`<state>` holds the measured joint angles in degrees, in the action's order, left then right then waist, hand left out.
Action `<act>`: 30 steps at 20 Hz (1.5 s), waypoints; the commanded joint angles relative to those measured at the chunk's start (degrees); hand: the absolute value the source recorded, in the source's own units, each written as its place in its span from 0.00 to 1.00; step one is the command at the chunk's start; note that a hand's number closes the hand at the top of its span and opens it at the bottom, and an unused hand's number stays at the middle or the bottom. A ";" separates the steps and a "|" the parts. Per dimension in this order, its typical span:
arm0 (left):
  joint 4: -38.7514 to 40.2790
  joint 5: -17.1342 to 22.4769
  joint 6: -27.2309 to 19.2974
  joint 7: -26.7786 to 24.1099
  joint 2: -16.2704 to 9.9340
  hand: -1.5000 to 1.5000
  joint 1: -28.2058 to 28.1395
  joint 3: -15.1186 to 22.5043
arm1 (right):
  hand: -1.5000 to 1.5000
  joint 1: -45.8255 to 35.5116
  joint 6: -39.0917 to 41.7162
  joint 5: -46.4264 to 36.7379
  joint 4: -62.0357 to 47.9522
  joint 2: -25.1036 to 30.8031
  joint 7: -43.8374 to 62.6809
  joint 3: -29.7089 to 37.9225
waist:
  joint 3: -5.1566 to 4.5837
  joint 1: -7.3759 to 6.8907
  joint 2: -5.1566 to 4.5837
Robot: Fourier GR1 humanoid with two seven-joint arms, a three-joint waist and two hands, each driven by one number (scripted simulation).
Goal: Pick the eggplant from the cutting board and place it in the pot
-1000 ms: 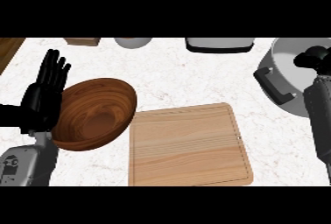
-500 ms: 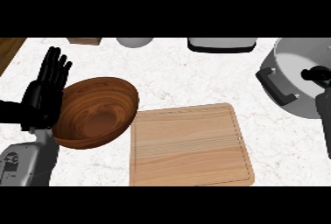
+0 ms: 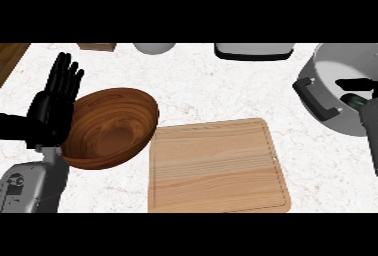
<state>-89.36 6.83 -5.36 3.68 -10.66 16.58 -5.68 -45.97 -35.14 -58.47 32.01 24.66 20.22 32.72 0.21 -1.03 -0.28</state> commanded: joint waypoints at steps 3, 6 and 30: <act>0.64 -0.14 -0.43 -0.87 0.88 0.50 -0.57 -0.16 | 0.00 0.76 -8.24 8.61 4.87 -3.85 -7.16 3.66 | -0.16 0.79 0.20; 3.36 -0.70 -0.09 -3.90 1.69 0.50 -1.78 0.03 | 0.00 1.51 -6.98 15.21 8.47 -2.49 -9.25 7.47 | -0.18 1.70 0.29; 2.17 -0.04 0.54 1.64 -0.70 0.50 2.11 -2.12 | 0.00 38.67 3.82 46.61 48.75 -4.54 -20.42 15.58 | -0.21 1.48 0.33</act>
<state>-89.02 7.16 -4.69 4.58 -11.30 16.41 -7.75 -11.76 -33.60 -15.76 77.76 18.77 -0.11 46.87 0.06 0.57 0.23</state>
